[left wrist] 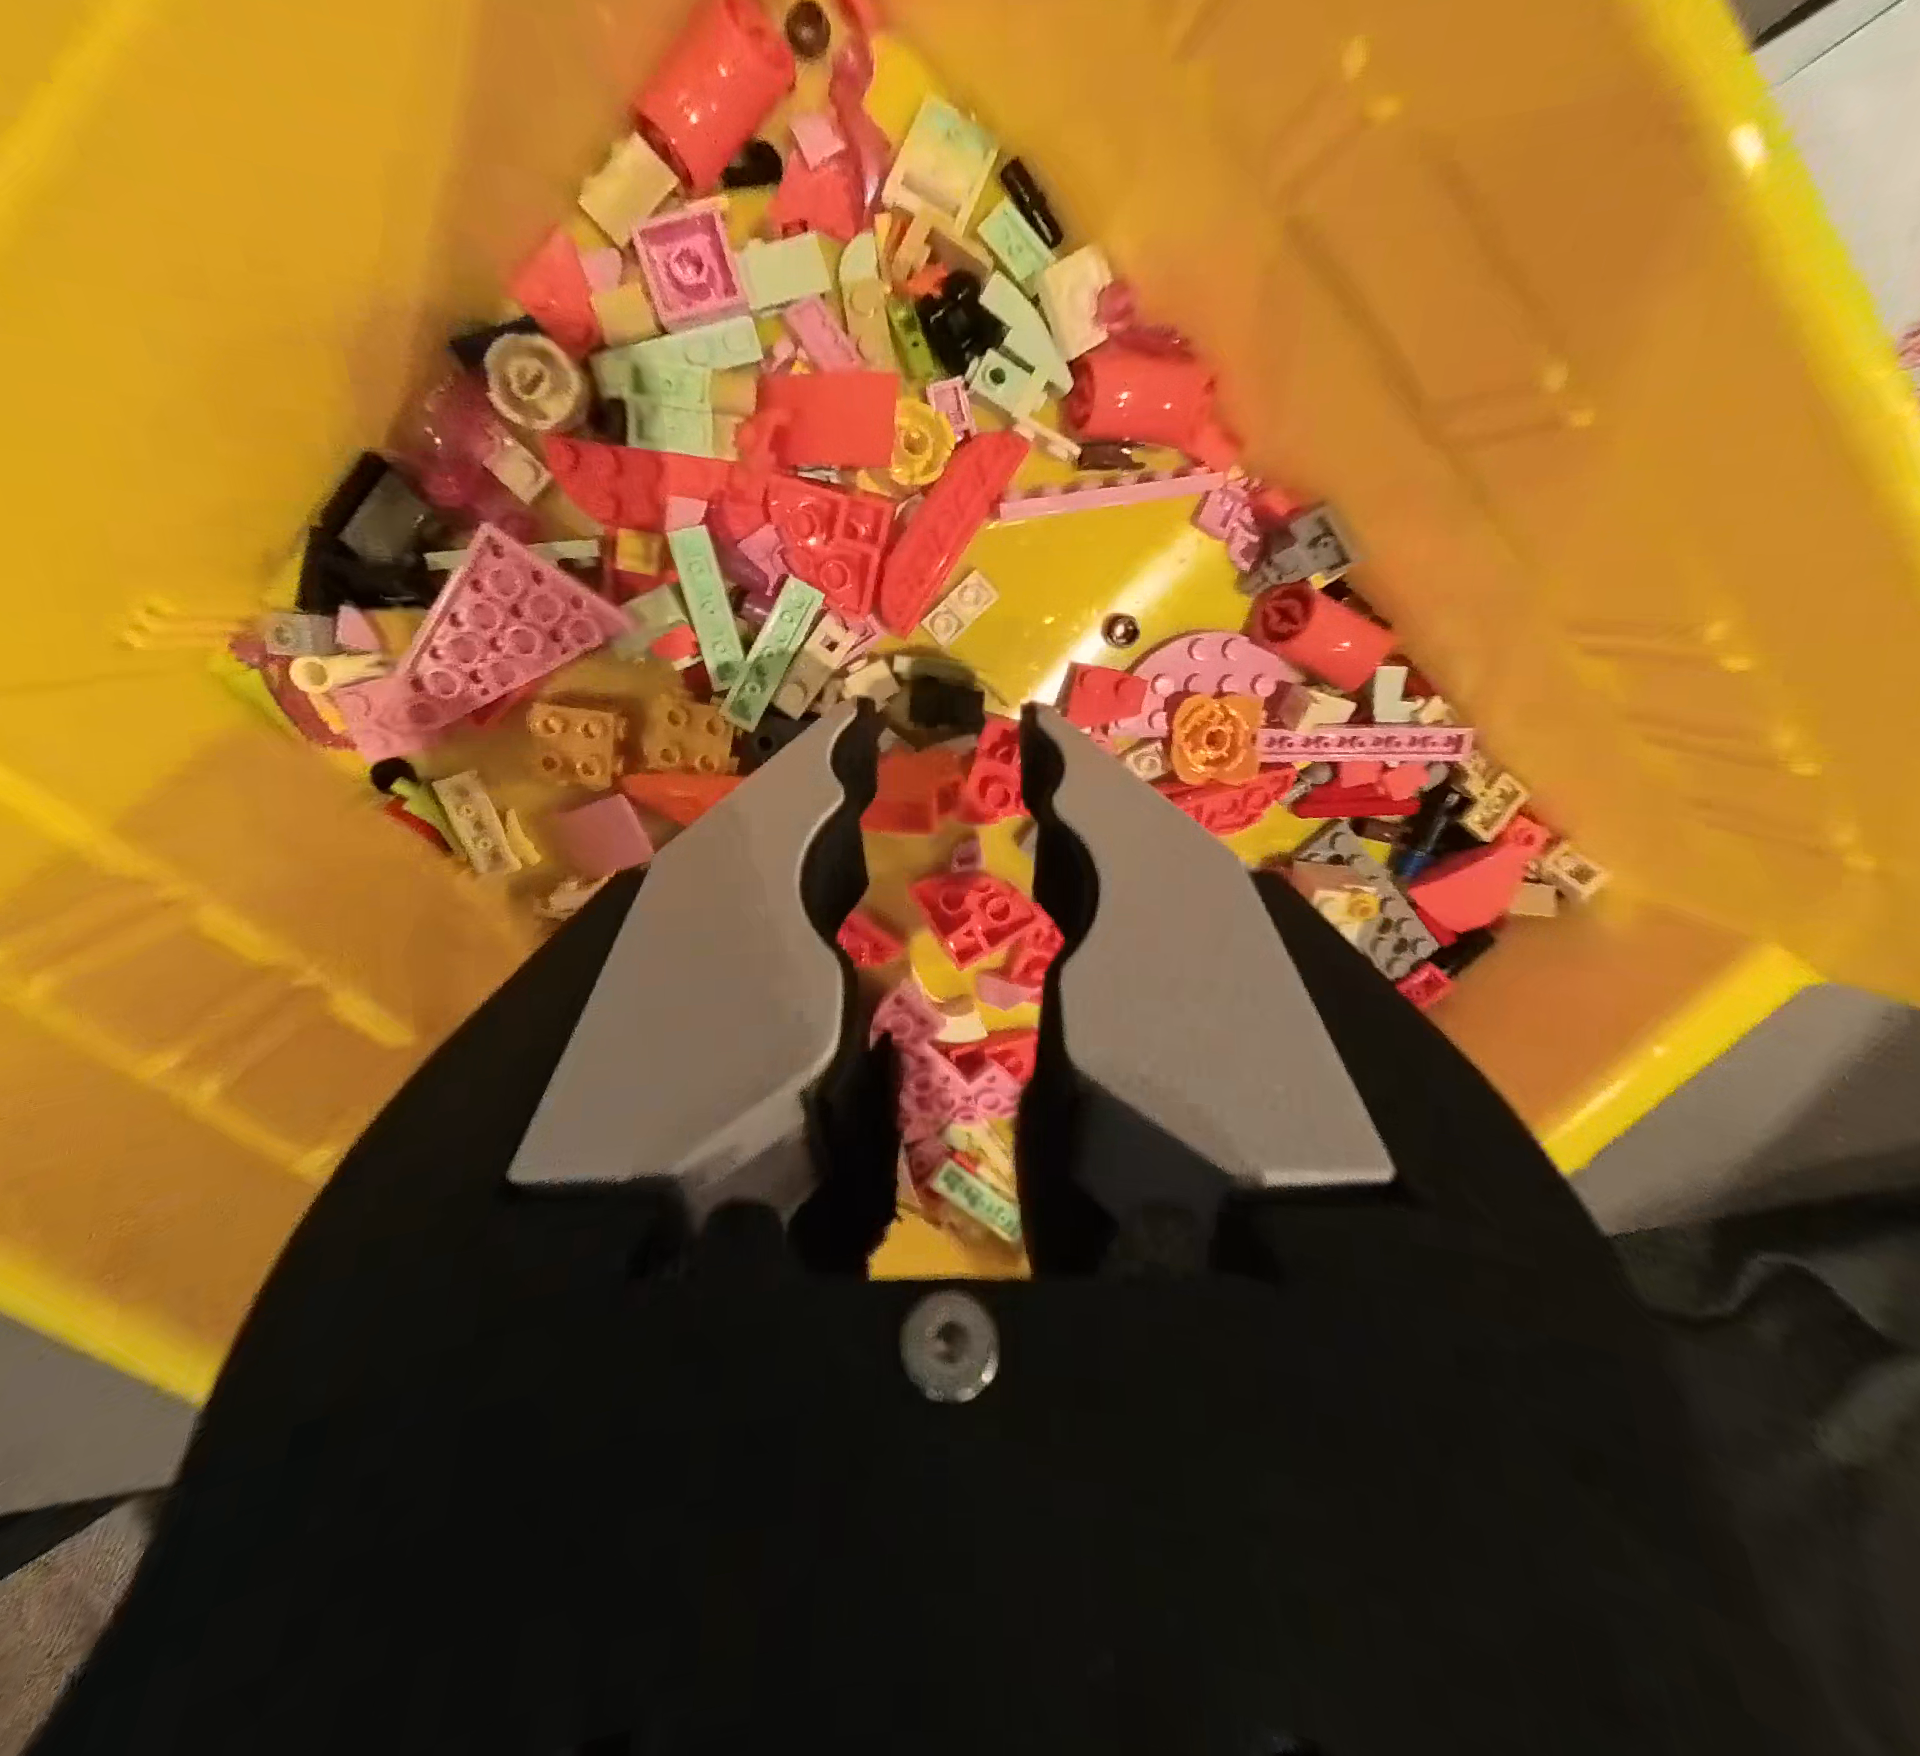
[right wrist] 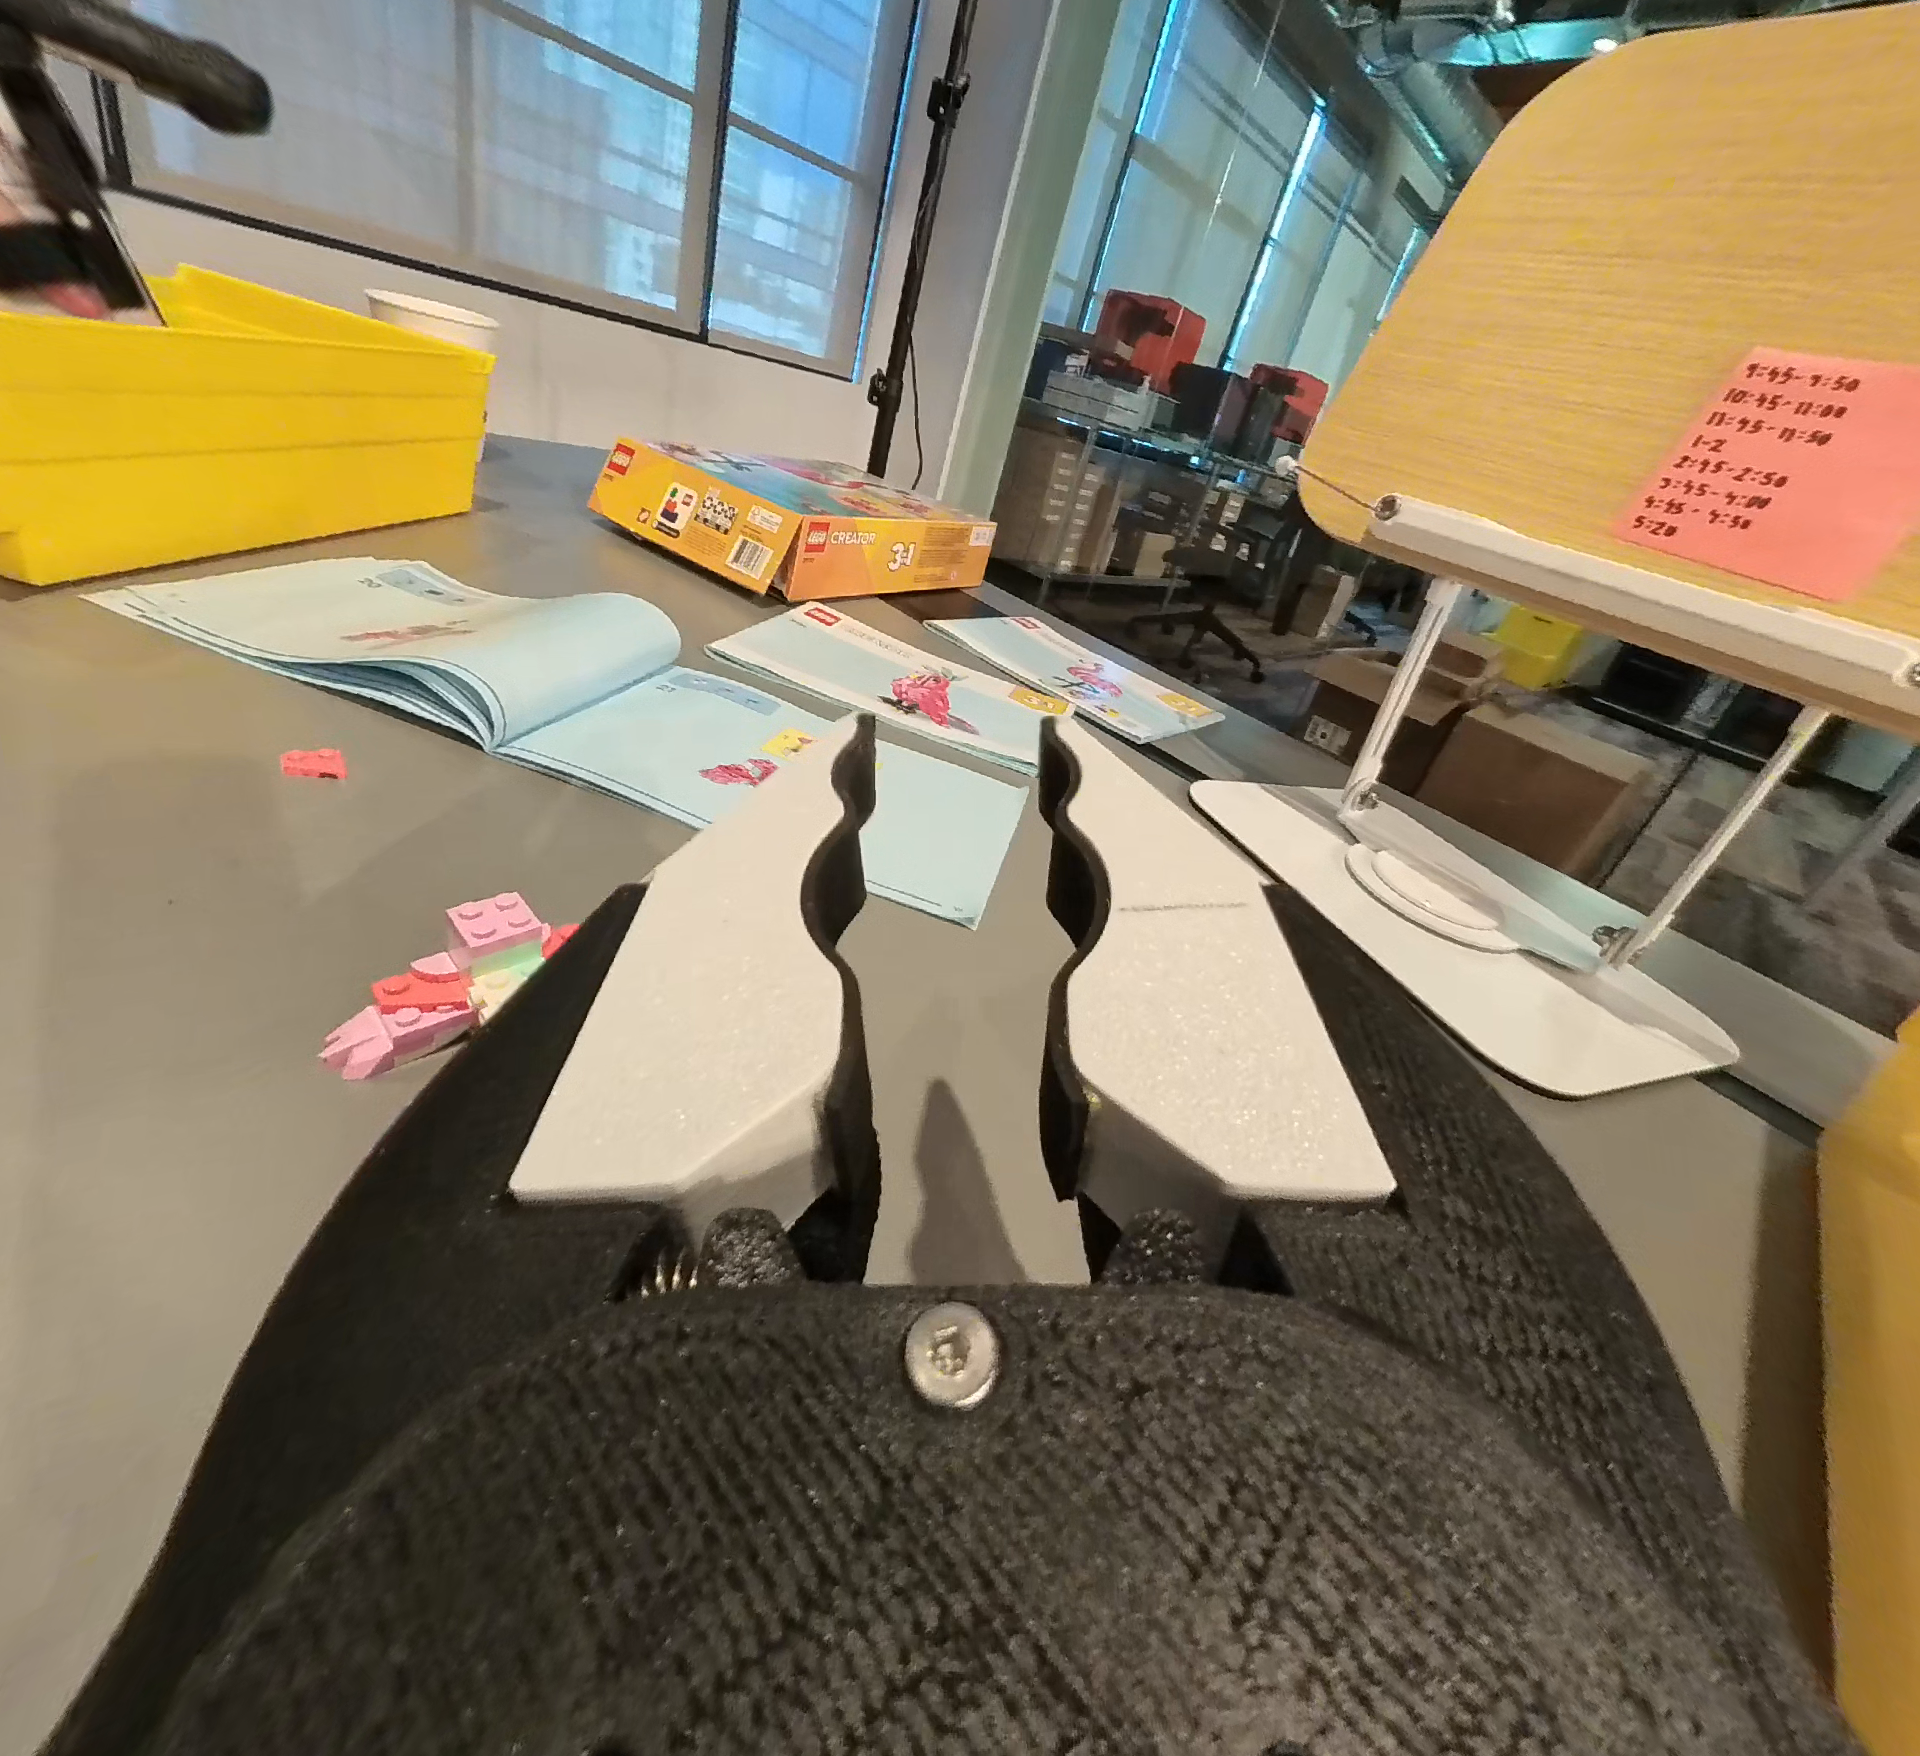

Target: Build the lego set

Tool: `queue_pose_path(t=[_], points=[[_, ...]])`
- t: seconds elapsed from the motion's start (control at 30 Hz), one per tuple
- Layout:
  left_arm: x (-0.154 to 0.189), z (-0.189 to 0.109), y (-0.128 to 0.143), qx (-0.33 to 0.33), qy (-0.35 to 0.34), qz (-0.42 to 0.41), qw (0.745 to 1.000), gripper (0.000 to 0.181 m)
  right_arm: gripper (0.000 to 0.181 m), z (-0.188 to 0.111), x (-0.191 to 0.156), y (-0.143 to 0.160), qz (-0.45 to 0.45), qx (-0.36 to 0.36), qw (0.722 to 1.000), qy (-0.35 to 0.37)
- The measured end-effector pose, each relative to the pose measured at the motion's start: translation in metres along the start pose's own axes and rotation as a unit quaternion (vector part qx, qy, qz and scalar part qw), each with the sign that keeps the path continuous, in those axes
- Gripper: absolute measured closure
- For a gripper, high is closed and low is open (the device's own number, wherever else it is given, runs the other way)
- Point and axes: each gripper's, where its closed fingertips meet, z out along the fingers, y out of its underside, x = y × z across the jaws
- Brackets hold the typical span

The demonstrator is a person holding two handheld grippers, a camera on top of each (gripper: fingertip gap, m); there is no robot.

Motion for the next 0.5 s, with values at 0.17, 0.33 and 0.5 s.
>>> queue_pose_path(t=[0.17,0.33,0.5], points=[[-0.002,0.014,0.006,-0.029,-0.008,-0.019,0.999,0.154,0.152,-0.001,0.004,-0.001,0.03,0.007,1.0,0.001],[-0.003,0.017,0.007,-0.038,-0.014,-0.018,0.999,0.156,0.152,-0.003,0.01,-0.001,0.061,0.014,0.998,0.004],[-0.002,0.019,0.008,-0.035,-0.02,0.008,0.999,0.167,0.152,-0.002,0.011,0.001,0.077,0.012,0.997,0.001]])
